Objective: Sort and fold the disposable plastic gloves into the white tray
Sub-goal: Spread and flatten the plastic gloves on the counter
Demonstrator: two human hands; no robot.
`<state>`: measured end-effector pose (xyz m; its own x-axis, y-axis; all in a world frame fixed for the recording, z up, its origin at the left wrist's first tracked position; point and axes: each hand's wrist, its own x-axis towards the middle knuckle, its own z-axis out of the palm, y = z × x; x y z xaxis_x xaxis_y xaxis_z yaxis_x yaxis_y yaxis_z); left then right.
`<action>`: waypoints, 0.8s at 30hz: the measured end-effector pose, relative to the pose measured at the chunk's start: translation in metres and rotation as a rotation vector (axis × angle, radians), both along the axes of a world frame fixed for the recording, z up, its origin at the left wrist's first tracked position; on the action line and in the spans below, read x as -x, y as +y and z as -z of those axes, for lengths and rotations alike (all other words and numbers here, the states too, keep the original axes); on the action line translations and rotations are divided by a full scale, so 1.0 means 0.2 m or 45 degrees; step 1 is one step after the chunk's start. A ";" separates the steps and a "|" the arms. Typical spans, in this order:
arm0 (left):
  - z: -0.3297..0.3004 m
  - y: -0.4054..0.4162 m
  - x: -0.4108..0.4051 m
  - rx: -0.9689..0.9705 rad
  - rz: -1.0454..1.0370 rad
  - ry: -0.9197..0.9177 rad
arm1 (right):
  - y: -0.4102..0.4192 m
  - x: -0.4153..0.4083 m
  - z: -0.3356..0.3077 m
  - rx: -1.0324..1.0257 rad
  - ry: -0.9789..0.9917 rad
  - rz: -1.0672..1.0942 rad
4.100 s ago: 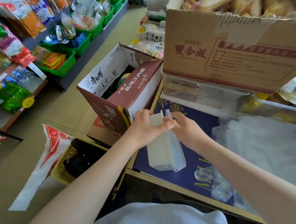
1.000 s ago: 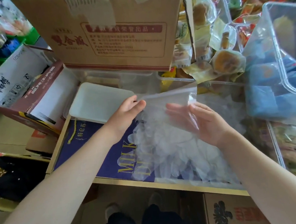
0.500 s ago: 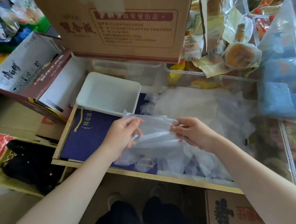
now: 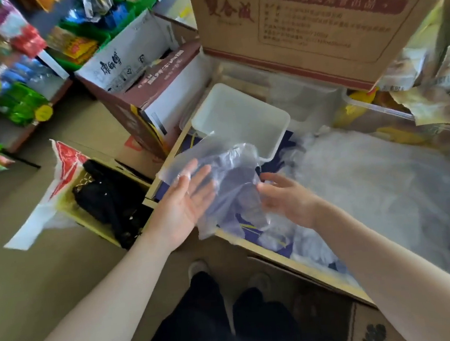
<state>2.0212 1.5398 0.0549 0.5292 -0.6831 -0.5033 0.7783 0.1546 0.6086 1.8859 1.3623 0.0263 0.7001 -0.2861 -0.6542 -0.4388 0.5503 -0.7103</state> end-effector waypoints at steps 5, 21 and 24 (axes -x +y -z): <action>0.02 0.12 -0.16 -0.009 -0.047 0.072 | 0.13 -0.16 0.00 0.336 0.118 -0.176; 0.19 0.01 -0.48 -1.119 0.896 -1.512 | 0.25 -0.25 0.15 0.992 0.685 -0.344; 0.20 -0.02 -0.49 -1.157 0.670 -1.965 | 0.24 -0.26 0.18 0.949 0.728 -0.259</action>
<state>2.1190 1.5358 0.0153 0.6656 -0.7390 -0.1039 -0.6167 -0.6231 0.4810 1.9389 1.4094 -0.0099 0.4136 -0.6749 -0.6111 -0.8646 -0.0808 -0.4959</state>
